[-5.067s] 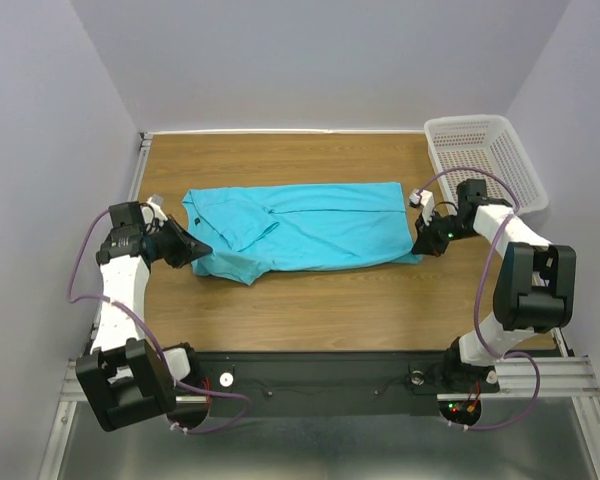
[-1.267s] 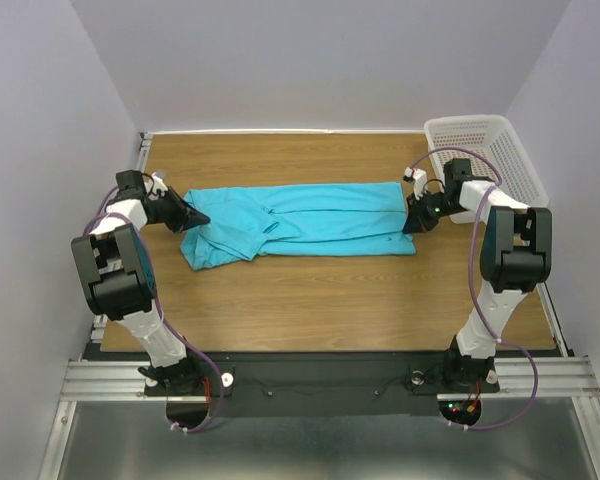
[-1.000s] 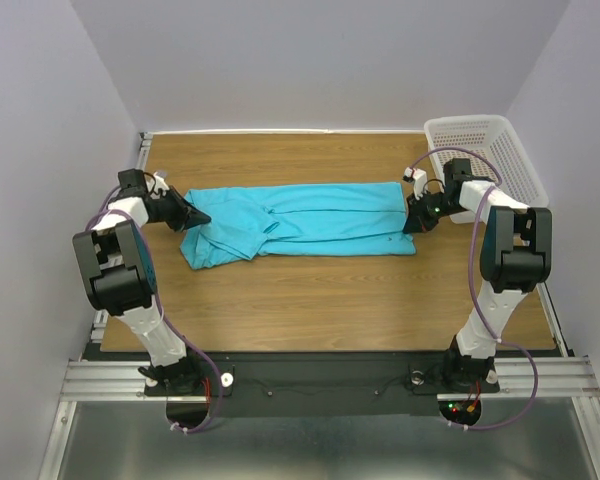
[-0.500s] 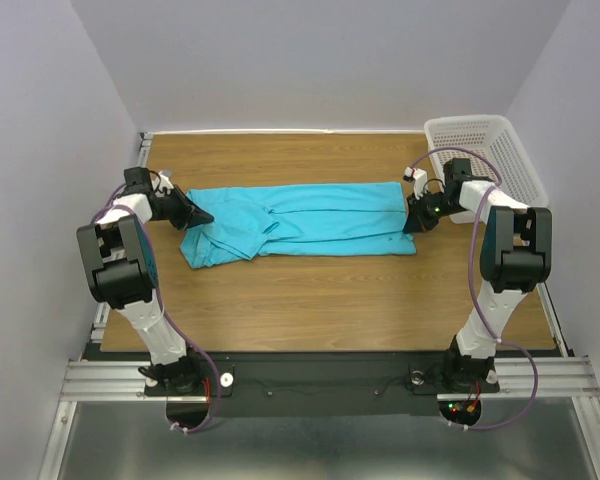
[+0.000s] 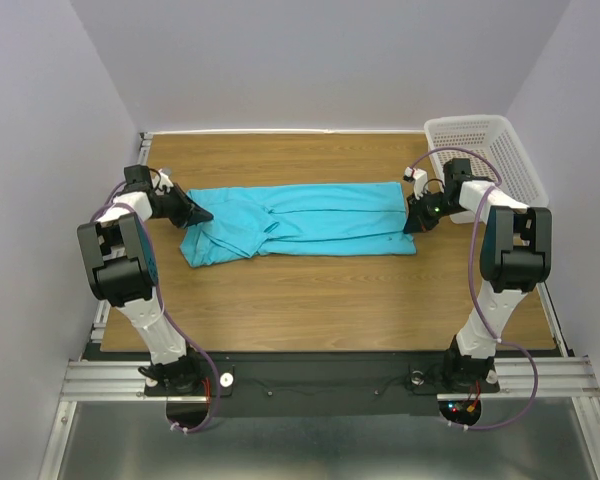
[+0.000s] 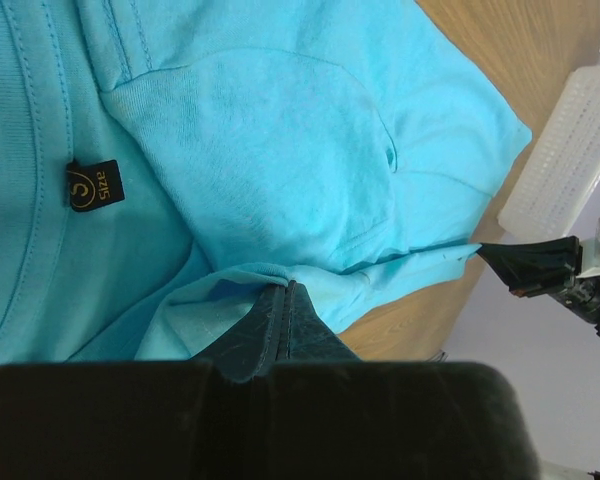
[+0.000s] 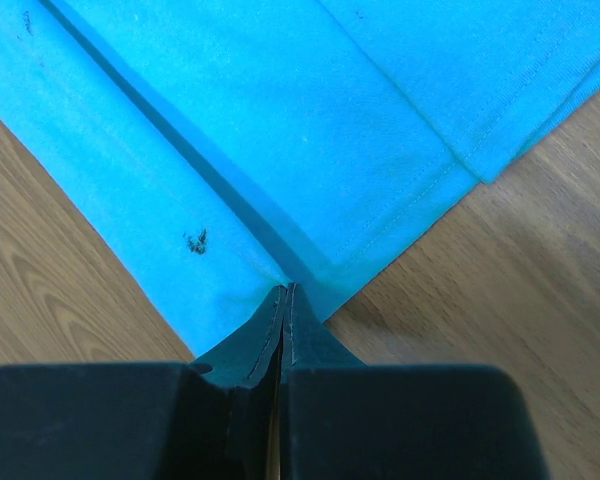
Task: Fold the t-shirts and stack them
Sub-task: Fold the tshirt
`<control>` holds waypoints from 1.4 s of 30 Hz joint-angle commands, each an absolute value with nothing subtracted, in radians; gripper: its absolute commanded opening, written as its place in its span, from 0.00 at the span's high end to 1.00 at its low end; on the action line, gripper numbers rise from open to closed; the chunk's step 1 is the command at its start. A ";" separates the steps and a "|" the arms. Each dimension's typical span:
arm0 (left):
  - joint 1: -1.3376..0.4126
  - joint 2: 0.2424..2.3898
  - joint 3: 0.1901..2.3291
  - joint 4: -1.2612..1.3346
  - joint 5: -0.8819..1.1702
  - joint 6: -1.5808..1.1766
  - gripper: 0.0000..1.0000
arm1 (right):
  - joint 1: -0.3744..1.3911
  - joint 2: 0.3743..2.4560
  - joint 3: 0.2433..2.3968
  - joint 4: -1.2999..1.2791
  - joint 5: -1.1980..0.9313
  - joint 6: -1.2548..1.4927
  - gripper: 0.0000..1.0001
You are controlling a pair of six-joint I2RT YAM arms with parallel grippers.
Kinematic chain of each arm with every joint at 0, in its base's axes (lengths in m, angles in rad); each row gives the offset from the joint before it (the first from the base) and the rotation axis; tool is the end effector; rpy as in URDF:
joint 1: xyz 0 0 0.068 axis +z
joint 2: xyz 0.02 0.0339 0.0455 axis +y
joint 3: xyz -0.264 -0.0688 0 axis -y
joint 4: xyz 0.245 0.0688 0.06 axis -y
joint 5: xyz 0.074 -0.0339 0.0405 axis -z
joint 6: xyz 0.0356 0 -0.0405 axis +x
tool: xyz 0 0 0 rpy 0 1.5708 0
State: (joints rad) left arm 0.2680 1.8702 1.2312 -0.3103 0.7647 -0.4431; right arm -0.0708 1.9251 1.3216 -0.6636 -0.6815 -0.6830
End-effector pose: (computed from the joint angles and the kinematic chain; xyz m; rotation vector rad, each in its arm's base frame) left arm 0.3810 0.0791 0.1868 -0.5456 2.3609 -1.0302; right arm 0.3784 -0.0044 0.1745 -0.8937 2.3722 0.6920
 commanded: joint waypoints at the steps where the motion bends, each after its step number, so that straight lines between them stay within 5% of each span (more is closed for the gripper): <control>1: 0.264 1.870 1.276 -0.307 0.769 -0.436 1.00 | -0.066 1.931 1.344 -0.623 -0.670 -0.673 0.99; 24: 0.261 1.902 1.327 -0.304 0.778 -0.446 1.00 | -0.058 1.951 1.379 -0.600 -0.661 -0.624 0.97; 29: 0.255 1.922 1.336 -0.304 0.782 -0.442 1.00 | -0.057 1.948 1.381 -0.595 -0.655 -0.612 0.87; 35: 0.252 1.895 1.419 -0.330 0.781 -0.414 0.75 | -0.057 1.878 1.408 -0.575 -0.661 -0.545 0.62; 42: 0.255 1.804 1.586 -0.402 0.638 -0.287 0.71 | -0.055 1.830 1.416 -0.569 -0.683 -0.511 0.57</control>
State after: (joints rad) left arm 0.2543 1.9190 1.5059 -0.3599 0.7124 -0.3954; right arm -0.0639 1.9011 1.3872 -0.6090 -0.6586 -0.5396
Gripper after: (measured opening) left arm 0.281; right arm 0.422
